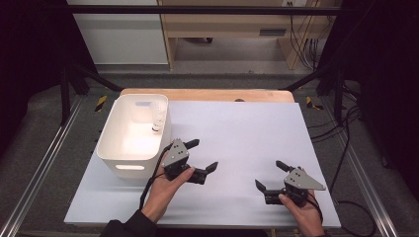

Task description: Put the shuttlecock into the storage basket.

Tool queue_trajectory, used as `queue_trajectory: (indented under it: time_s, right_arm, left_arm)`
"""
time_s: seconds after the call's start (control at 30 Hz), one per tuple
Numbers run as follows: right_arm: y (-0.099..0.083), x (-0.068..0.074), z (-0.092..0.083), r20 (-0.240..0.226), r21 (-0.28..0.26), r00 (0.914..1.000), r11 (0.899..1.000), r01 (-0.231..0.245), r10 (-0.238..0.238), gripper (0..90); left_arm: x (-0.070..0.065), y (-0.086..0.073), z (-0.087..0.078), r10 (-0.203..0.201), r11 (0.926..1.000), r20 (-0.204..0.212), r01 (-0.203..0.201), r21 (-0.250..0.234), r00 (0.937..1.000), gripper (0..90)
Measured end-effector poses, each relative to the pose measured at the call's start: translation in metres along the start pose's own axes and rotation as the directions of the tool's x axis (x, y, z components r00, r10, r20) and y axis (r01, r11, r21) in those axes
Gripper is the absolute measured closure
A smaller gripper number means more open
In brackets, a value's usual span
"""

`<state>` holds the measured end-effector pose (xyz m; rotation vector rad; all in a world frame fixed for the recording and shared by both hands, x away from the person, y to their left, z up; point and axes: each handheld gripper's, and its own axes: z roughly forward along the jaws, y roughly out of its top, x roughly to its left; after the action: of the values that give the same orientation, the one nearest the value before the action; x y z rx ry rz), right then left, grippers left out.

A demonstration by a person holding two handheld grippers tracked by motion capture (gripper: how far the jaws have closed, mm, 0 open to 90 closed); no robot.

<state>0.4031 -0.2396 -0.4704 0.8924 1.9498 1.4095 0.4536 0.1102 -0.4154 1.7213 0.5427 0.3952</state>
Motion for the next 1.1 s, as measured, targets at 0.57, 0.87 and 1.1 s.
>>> queue_trajectory:
  time_s: [0.57,0.87,1.1]
  right_arm:
    - [0.000,0.002,0.001,-0.002,0.007,1.0000,1.000,0.004,-0.004,3.0]
    - [0.000,0.001,0.001,0.009,0.010,0.9999,1.000,0.009,-0.009,3.0]
    - [0.000,0.001,0.001,0.010,0.010,0.9999,1.000,0.013,-0.013,3.1]
  left_arm:
    - [-0.016,-0.016,-0.036,0.003,0.9997,0.008,-0.003,-0.023,1.0000,2.4]
    - [-0.017,-0.022,-0.061,-0.030,0.9986,-0.009,0.029,-0.044,0.9995,2.4]
    - [-0.019,-0.022,-0.088,-0.025,0.9983,-0.019,0.024,-0.054,0.9995,2.4]
